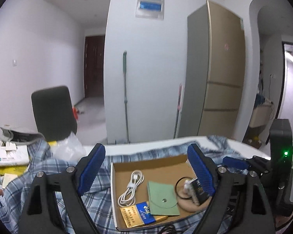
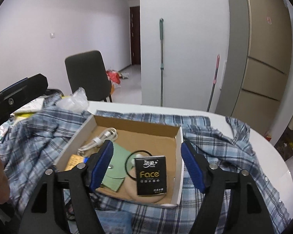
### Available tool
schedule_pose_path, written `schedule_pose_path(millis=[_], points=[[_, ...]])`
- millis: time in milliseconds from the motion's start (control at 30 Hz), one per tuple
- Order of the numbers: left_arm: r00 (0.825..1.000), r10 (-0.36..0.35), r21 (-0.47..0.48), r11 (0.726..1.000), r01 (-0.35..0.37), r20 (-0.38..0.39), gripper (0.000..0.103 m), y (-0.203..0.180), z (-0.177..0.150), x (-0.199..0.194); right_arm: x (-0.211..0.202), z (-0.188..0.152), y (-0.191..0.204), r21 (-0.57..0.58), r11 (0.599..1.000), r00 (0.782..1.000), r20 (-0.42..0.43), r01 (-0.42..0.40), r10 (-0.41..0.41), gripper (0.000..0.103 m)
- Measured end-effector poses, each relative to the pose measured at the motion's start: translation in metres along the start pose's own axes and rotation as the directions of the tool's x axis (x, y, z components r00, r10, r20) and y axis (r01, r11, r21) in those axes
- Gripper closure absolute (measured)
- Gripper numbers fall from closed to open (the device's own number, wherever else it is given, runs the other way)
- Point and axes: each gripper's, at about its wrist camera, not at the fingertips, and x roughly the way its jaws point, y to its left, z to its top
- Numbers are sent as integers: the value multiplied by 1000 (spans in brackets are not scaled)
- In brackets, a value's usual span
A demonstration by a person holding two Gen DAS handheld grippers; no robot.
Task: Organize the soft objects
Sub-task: 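Withdraw both grippers from the box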
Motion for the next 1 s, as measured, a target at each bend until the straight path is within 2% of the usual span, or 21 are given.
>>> schedule_pose_path(millis=[67, 167, 267, 400, 567, 767, 1000], points=[[999, -12, -7, 1000, 12, 38, 14, 1, 4, -17, -16, 3, 4, -4, 1000, 1000, 21, -6, 6, 21], [996, -12, -12, 1000, 13, 86, 0, 1, 7, -40, -41, 4, 9, -2, 1000, 998, 57, -17, 17, 10], [991, -8, -13, 1000, 10, 136, 0, 2, 6, -65, -63, 3, 15, 2, 1000, 995, 98, -18, 18, 0], [988, -5, -14, 1000, 8, 154, 0, 8, 0, -85, -81, -6, 24, 2, 1000, 991, 136, -12, 12, 1], [988, 0, 0, 1000, 0, 153, 0, 11, -25, -93, -80, -26, 32, -13, 999, 992, 123, -29, 30, 1], [997, 0, 22, 1000, -1, 76, 0, 10, -61, -74, -52, -54, 33, -33, 998, 998, 36, -46, 47, 1], [1000, 7, 34, 999, -8, 22, 0, 16, -81, -55, -26, -73, 35, -38, 995, 994, -61, -95, 93, 1]])
